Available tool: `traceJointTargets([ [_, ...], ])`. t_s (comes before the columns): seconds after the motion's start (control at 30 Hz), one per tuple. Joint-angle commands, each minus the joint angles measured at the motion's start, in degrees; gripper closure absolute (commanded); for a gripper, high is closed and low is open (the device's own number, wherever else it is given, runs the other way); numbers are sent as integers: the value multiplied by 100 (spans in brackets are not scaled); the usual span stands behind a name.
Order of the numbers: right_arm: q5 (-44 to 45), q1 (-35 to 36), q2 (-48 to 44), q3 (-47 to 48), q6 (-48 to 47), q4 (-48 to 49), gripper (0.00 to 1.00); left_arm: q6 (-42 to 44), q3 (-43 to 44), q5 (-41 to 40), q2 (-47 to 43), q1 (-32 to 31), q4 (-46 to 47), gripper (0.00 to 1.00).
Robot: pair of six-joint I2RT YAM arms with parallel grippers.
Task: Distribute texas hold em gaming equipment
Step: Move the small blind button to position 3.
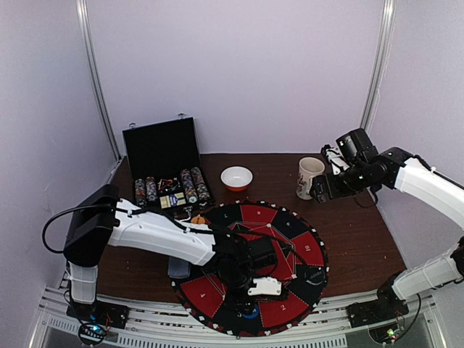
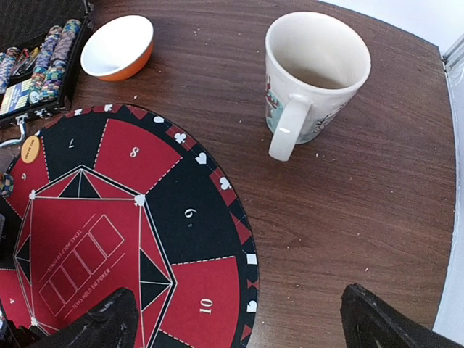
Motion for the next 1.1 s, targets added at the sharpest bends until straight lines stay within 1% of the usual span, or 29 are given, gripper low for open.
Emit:
traceJointTargets([
  [0.0, -44, 168, -311, -205, -89, -1, 0, 155, -205, 369, 216, -415, -120, 57],
  [0.17, -128, 313, -500, -344, -110, 45, 0, 99, -113, 132, 322, -741, -121, 55],
  [0.43, -34, 426, -543, -254, -218, -70, 0, -60, -159, -464, 171, -756, -8, 49],
  [0.53, -9, 436, -548, -192, -213, -56, 0, -138, -118, -679, -30, -748, 117, 42],
  [0.63, 2, 450, -531, -145, -193, -52, 0, -210, -128, -785, -320, -673, 283, 34],
  [0.73, 33, 458, -493, -94, -186, -65, 0, -331, -199, -848, -629, -520, 405, 27],
  [0.93, 93, 476, -359, 114, -208, -88, 0, -669, -584, -920, -1382, -55, 604, 20],
  [1.03, 105, 486, -304, 219, -195, -28, 0, -1311, -743, -1274, -1880, 474, 656, 20],
  [1.07, 106, 490, -288, 229, -183, -5, 0, -1704, -800, -1384, -2035, 712, 660, 20],
])
